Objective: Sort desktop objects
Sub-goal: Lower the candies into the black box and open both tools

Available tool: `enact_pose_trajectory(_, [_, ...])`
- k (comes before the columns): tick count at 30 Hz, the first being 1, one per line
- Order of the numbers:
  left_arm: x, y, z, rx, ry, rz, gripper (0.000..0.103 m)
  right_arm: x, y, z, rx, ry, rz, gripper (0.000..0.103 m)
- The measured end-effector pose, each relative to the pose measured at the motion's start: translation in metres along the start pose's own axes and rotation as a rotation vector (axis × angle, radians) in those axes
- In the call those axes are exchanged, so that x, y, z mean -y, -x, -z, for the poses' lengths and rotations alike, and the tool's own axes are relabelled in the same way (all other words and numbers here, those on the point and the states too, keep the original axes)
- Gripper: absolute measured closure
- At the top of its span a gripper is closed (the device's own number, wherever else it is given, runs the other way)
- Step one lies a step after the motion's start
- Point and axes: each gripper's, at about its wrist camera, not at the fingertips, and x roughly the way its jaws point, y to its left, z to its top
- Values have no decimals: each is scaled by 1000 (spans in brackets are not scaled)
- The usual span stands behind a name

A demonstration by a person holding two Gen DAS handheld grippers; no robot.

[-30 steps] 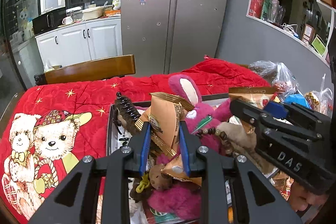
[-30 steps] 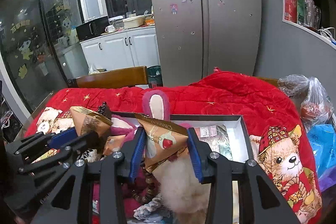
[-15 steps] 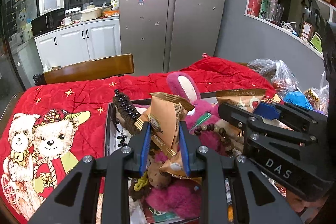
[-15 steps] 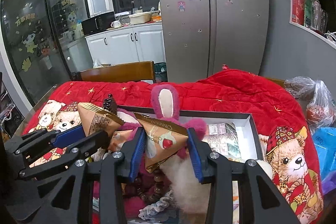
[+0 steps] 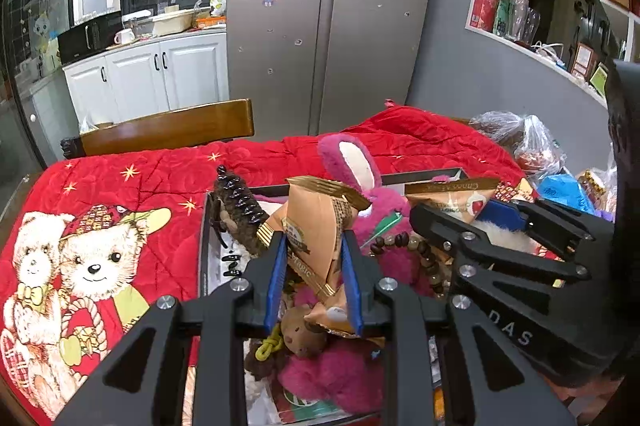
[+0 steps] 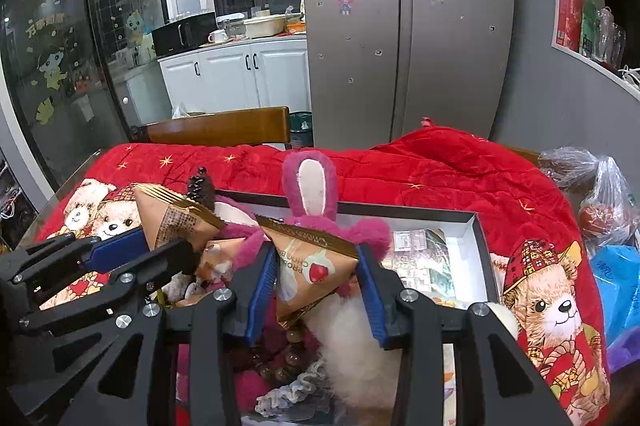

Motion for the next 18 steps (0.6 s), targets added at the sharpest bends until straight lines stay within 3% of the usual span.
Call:
enact_pose_trajectory(3, [-3, 0, 0, 1, 16, 12, 73, 1, 0, 1, 2, 1, 8, 53])
enact_pose_trajectory(8, [-14, 1, -1, 1, 64, 20, 40, 6, 2, -2, 6, -16, 33, 45])
enact_pose_trajectory(10, [-15, 4, -2, 9, 60, 20, 34, 12, 5, -4, 11, -39, 33, 38])
enact_pose_trajectory(18, [-11, 15, -6, 39, 23, -14, 29, 16, 13, -8, 32, -59, 10, 37])
